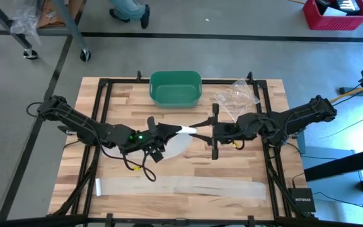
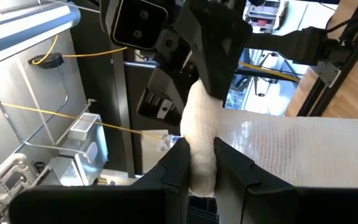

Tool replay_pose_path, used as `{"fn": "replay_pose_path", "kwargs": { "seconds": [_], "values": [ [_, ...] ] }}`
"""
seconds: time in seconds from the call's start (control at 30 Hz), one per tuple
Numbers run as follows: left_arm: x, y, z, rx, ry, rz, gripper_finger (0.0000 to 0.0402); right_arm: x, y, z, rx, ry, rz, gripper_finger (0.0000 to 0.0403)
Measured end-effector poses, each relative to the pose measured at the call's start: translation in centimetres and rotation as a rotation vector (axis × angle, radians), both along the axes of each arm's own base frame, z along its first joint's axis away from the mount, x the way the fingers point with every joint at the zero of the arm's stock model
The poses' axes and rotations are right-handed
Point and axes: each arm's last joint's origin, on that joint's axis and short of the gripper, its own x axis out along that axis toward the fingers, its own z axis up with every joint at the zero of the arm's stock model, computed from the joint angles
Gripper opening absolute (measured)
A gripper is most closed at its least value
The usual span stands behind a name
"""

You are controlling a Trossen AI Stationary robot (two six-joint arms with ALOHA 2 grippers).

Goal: Roll bandage
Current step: Roll the top white bandage

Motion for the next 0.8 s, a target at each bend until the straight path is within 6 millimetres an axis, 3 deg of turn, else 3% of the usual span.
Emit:
{"fn": "replay_pose_path", "kwargs": {
  "seconds": [0.23, 0.53, 0.8],
  "values": [
    [0.0, 0.0, -0.1, 0.005, 0.007, 0.000, 0.0045, 0.0, 0.0, 0.1, -0.059, -0.008, -0.011, 0.0032],
    [-0.3, -0.6, 0.3, -0.033, -0.034, -0.004, 0.0050, 0.0, -0.1, 0.2, -0.068, -0.021, -0.036, 0.0051],
    [-0.8, -1.3, 0.6, -0.274, -0.149, -0.016, 0.0138, -0.1, -0.1, 0.3, -0.088, -0.020, -0.044, 0.0039]
  ]
}}
